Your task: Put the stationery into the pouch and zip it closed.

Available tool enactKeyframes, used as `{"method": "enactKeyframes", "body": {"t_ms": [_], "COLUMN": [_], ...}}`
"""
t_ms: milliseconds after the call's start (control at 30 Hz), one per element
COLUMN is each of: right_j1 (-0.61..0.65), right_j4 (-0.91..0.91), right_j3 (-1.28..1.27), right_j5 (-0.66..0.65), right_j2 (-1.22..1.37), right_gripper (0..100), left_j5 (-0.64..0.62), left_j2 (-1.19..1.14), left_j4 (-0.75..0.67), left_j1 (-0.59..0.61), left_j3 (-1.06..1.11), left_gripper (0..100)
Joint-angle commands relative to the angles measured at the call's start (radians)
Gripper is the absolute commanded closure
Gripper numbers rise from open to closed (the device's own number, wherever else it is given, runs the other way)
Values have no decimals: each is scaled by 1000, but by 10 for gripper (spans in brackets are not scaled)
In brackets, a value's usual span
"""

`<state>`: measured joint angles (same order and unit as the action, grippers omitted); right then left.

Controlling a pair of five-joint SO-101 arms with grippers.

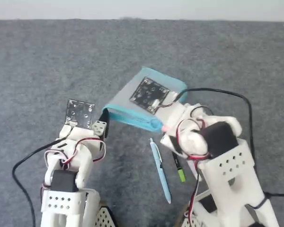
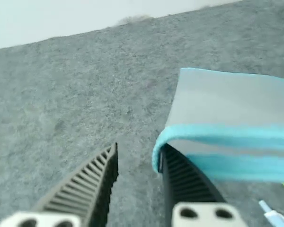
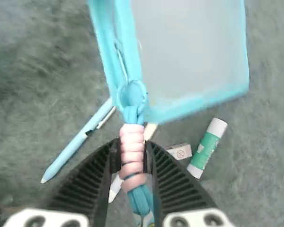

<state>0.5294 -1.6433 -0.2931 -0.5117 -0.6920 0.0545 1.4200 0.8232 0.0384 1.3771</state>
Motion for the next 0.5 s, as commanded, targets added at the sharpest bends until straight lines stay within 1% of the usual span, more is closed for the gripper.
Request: {"method": "enactKeyframes", "body": {"t_ms": [0,100,167,300,467], "right_j1": [-59,-58,-33,50,64], "right_j4": [22,48,61,62,59], "right_j3": [-17,-43,-54,-54,-51], "right_j5": [-17,-11,-2,57,68], "right_j2": [-16,-15,-16,-16,-18], "right_gripper": [991,990,986,902,818], "left_j5": [-38,-41,-44,-48,-46], "left_j2": [11,11,11,11,11], "left_j4": [12,14,15,17,29], "left_j1": [64,104,109,117,143], "left_j3": [-15,-15,-15,-25,-28], "left_gripper": [876,876,876,876,876]}}
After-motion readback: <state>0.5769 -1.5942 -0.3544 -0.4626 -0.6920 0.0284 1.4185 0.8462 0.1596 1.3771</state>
